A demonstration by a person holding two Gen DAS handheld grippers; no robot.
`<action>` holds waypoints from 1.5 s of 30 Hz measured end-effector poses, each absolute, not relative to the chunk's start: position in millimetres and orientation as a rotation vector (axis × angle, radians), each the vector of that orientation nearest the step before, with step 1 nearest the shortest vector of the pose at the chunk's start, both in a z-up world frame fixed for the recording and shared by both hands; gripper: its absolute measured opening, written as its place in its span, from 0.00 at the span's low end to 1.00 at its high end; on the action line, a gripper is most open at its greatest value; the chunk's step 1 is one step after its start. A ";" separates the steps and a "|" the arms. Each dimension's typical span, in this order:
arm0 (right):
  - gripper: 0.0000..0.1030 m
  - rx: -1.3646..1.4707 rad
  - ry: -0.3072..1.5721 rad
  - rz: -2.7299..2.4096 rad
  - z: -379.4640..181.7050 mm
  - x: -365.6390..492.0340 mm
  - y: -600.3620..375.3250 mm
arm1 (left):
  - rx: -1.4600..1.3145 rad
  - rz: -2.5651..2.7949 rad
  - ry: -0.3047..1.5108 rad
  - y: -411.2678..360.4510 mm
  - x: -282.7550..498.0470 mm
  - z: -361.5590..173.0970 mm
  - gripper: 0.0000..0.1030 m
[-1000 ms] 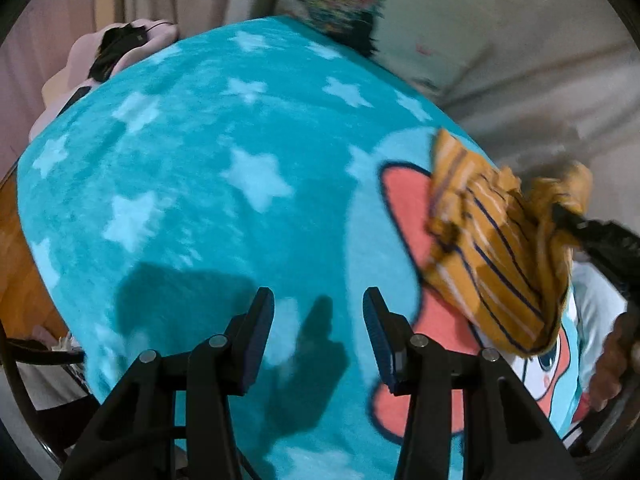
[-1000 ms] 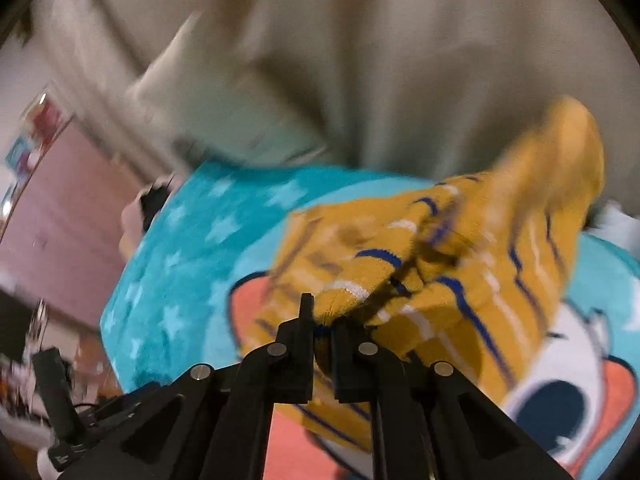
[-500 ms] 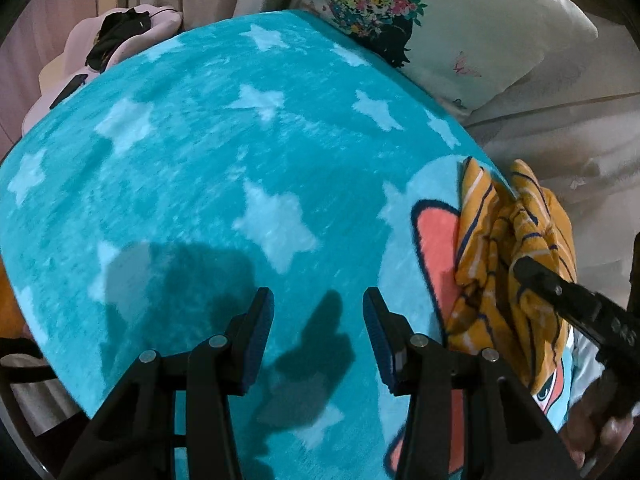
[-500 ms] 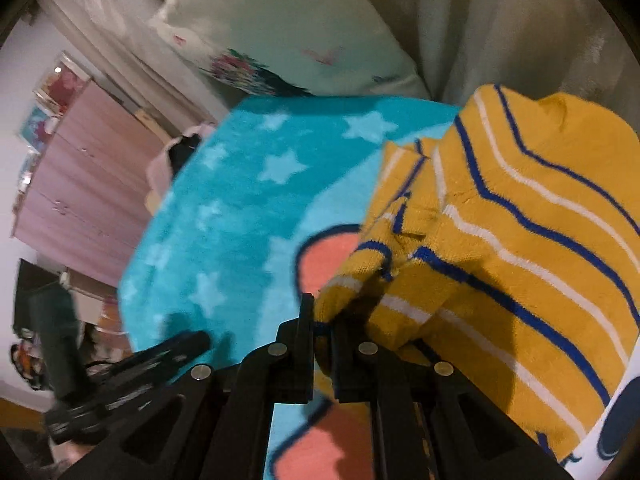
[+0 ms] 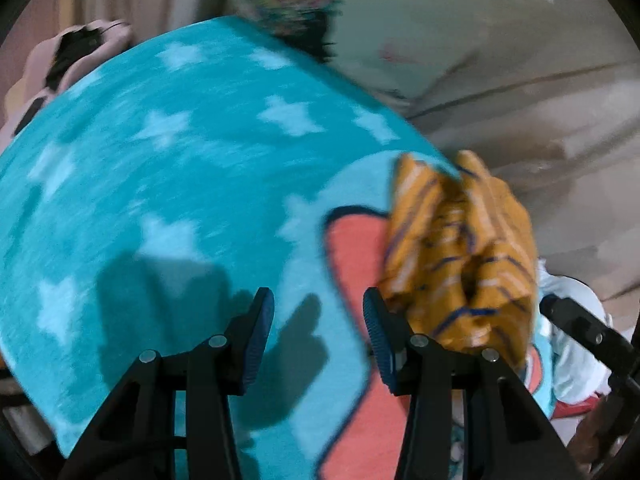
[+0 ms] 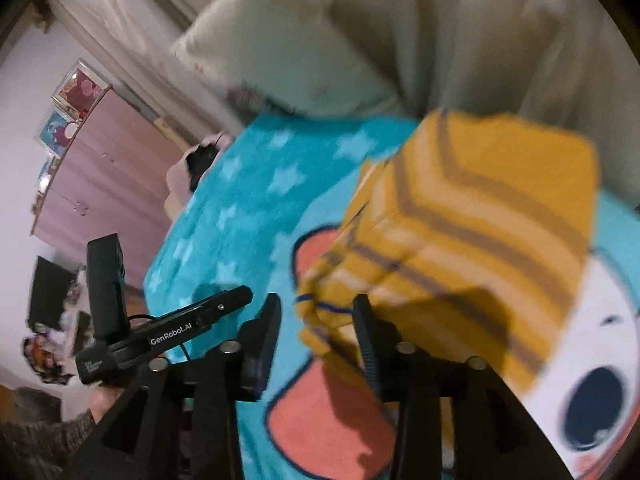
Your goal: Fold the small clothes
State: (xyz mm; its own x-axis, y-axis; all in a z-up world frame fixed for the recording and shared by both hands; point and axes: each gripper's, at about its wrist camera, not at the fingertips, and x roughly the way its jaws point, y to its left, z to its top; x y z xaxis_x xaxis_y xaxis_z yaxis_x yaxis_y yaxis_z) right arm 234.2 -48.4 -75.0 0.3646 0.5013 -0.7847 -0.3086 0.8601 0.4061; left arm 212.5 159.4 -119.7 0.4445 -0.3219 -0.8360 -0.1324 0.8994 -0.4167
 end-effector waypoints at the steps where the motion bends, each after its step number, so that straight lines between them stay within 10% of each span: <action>1: 0.46 0.190 1.065 0.503 -71.2 236.9 -53.4 | -0.453 -0.155 1.108 151.1 218.3 -116.0 0.48; 7: 0.46 0.262 1.065 0.236 -90.3 263.1 -100.3 | -0.308 -0.316 1.096 84.8 262.4 -117.3 0.59; 10: 0.46 0.338 1.087 0.174 -104.6 262.0 -120.8 | -0.293 -0.398 1.216 60.2 275.9 -136.5 0.09; 14: 0.46 0.386 1.091 0.136 -110.6 256.1 -138.4 | -0.299 -0.374 1.242 75.5 261.0 -127.9 0.04; 24: 0.59 0.600 1.070 0.092 -131.0 245.2 -183.5 | -0.247 -0.380 1.218 89.9 254.6 -125.7 0.08; 32: 0.69 0.758 1.116 0.219 -165.9 262.5 -202.4 | -0.562 -0.459 1.161 134.2 280.0 -125.6 0.62; 36: 0.82 0.846 1.127 0.305 -187.9 278.7 -203.0 | -0.461 -0.579 1.170 104.9 305.1 -135.4 0.72; 42: 0.88 0.875 1.092 0.299 -193.6 280.6 -194.7 | -0.324 -0.725 1.285 38.5 298.8 -151.3 0.58; 45: 0.54 0.854 1.138 0.286 -181.6 278.7 -190.7 | -0.304 -0.709 1.250 25.5 287.1 -134.9 0.40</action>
